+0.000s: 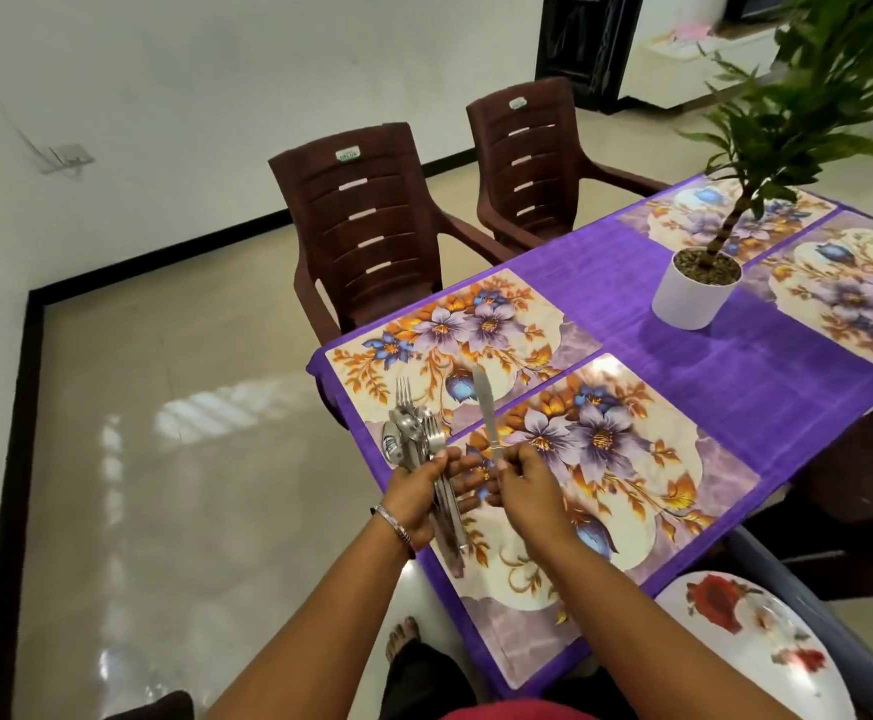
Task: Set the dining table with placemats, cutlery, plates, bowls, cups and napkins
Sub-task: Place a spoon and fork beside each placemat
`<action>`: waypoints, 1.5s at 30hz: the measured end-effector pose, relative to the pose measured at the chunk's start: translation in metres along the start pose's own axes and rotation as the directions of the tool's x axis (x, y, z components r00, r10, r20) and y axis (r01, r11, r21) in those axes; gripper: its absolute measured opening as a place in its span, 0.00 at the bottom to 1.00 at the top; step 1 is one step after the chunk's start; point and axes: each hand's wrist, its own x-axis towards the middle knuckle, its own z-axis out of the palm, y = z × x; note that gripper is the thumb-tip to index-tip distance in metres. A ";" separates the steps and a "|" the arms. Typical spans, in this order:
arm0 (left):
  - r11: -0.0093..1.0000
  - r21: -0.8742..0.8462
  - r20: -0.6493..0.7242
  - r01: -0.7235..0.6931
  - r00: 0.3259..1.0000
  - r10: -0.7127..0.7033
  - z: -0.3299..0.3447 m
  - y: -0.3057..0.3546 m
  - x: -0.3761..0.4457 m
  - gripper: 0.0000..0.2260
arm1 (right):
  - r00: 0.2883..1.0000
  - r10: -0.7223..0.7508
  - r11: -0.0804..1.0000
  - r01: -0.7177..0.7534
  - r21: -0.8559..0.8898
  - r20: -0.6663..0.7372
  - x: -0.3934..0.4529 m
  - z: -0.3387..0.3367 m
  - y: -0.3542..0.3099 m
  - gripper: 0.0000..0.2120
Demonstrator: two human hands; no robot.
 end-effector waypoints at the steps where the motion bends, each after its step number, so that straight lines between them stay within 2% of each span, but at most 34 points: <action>1: 1.000 -0.009 -0.042 0.007 0.999 -0.008 -0.007 -0.003 0.004 0.11 | 1.000 0.005 0.999 -0.005 -0.041 -0.012 0.004 -0.003 0.004 0.08; 5: 0.998 0.057 -0.240 0.004 0.971 0.010 -0.034 -0.012 0.021 0.09 | 0.993 0.121 0.964 -0.117 -0.240 0.005 0.005 -0.006 0.028 0.06; 10: 0.996 0.077 -0.324 0.050 0.946 -0.023 -0.058 -0.016 0.026 0.11 | 0.968 0.239 0.879 -0.182 -0.440 0.077 -0.005 0.006 0.064 0.02; 13: 0.992 0.104 -0.359 0.065 0.933 -0.023 -0.071 -0.021 0.030 0.10 | 0.971 0.217 0.828 -0.130 -0.545 0.099 -0.011 0.009 0.072 0.03; 17: 0.986 0.156 -0.364 0.062 0.931 -0.001 -0.081 -0.026 0.031 0.10 | 0.984 0.068 0.747 0.060 -0.662 0.167 -0.013 0.011 0.072 0.15; 19: 0.981 0.183 -0.356 0.056 0.934 0.013 -0.081 -0.027 0.030 0.10 | 0.981 -0.011 0.733 0.139 -0.666 0.193 -0.013 0.012 0.071 0.15; 22: 0.976 0.212 -0.358 0.046 0.933 0.034 -0.081 -0.029 0.032 0.09 | 0.976 -0.046 0.730 0.179 -0.659 0.214 -0.014 0.012 0.072 0.10; 27: 0.984 0.176 -0.366 0.029 0.930 0.038 -0.082 -0.033 0.036 0.09 | 0.966 -0.034 0.766 0.189 -0.615 0.255 -0.023 0.014 0.074 0.09; 36: 0.976 0.212 -0.394 -0.047 0.910 0.130 -0.085 -0.034 0.039 0.14 | 0.961 -0.072 0.740 0.231 -0.631 0.267 -0.038 0.019 0.083 0.12; 45: 0.980 0.200 -0.395 -0.014 0.914 0.094 -0.084 -0.031 0.037 0.14 | 0.956 -0.045 0.721 0.232 -0.653 0.290 -0.040 0.015 0.088 0.12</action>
